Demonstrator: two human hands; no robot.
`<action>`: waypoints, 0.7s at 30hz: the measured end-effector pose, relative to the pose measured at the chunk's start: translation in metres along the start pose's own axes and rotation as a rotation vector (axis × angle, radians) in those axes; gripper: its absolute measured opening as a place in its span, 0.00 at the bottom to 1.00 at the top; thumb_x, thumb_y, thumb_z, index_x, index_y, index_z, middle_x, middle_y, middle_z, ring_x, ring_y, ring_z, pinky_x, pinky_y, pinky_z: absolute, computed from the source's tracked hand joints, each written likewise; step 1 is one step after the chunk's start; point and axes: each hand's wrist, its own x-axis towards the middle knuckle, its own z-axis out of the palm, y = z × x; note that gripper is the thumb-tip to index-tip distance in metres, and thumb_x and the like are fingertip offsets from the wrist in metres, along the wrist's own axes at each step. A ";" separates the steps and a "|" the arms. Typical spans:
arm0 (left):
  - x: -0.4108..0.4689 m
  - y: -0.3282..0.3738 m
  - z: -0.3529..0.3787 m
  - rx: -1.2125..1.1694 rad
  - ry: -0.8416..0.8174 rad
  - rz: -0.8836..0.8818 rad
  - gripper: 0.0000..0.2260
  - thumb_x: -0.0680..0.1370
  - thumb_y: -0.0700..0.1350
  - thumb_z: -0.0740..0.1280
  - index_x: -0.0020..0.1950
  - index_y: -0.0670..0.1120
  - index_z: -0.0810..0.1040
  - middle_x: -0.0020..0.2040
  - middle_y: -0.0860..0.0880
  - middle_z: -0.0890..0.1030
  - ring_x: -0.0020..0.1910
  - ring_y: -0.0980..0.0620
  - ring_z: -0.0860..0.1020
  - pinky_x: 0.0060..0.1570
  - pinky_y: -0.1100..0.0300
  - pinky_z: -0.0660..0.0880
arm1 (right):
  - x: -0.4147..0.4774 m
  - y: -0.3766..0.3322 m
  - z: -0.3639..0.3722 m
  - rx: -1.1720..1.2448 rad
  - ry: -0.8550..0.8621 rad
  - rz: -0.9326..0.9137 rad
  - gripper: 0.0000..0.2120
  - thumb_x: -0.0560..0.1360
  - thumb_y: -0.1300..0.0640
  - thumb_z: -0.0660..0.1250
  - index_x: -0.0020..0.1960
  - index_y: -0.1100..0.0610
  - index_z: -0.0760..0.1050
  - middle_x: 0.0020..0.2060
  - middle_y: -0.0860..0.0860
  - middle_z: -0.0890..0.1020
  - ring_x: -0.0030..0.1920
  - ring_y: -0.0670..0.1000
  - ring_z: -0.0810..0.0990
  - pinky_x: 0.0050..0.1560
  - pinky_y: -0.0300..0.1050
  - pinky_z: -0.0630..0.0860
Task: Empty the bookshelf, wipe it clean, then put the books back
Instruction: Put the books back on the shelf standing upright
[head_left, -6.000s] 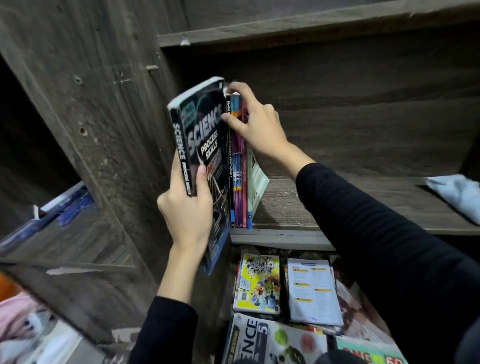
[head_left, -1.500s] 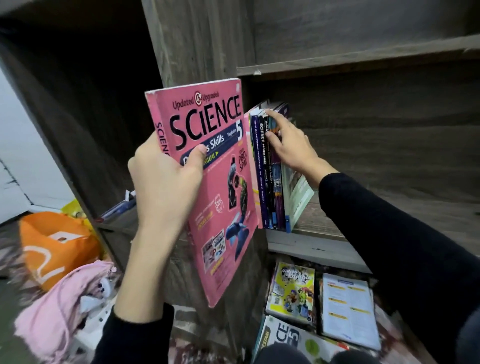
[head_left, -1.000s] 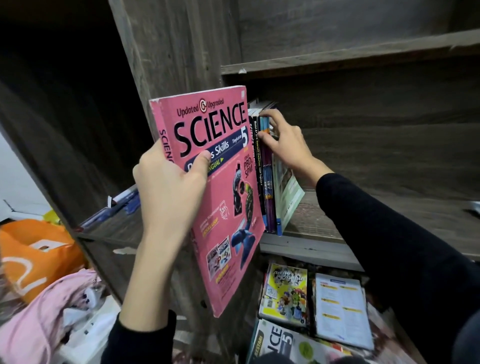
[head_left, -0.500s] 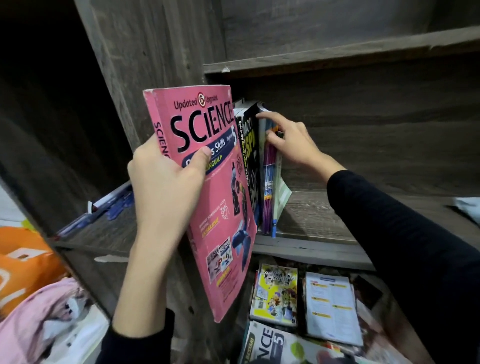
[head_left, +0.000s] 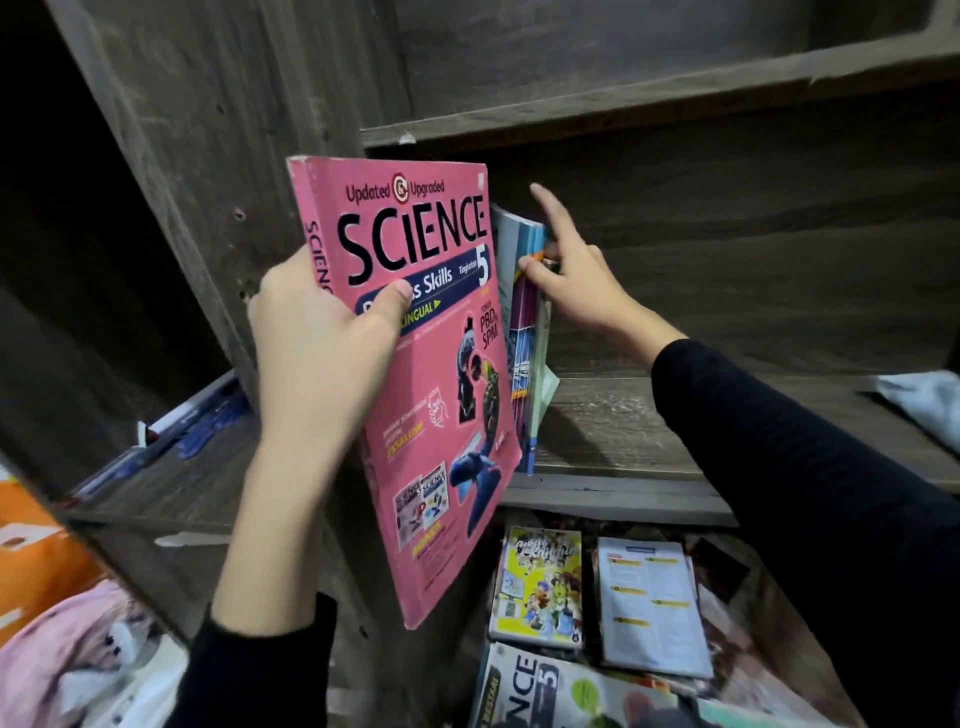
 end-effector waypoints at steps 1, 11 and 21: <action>-0.005 0.004 -0.001 0.036 -0.005 0.049 0.08 0.72 0.38 0.71 0.49 0.47 0.80 0.41 0.62 0.75 0.44 0.56 0.76 0.45 0.66 0.69 | 0.001 0.002 0.000 0.009 0.003 0.010 0.30 0.79 0.57 0.61 0.76 0.44 0.51 0.60 0.60 0.78 0.54 0.57 0.80 0.58 0.48 0.76; 0.024 0.000 0.035 0.198 -0.046 0.162 0.11 0.74 0.38 0.66 0.55 0.43 0.80 0.50 0.43 0.83 0.51 0.39 0.79 0.53 0.53 0.74 | -0.001 0.008 -0.003 -0.001 0.035 -0.018 0.22 0.80 0.57 0.60 0.72 0.51 0.62 0.59 0.54 0.78 0.56 0.51 0.77 0.48 0.35 0.71; 0.014 -0.026 0.071 0.133 -0.010 0.104 0.12 0.75 0.40 0.65 0.57 0.41 0.79 0.52 0.42 0.83 0.50 0.37 0.79 0.55 0.49 0.74 | 0.004 0.002 0.012 0.038 0.057 -0.049 0.21 0.79 0.56 0.63 0.71 0.51 0.65 0.64 0.50 0.76 0.65 0.51 0.74 0.61 0.40 0.69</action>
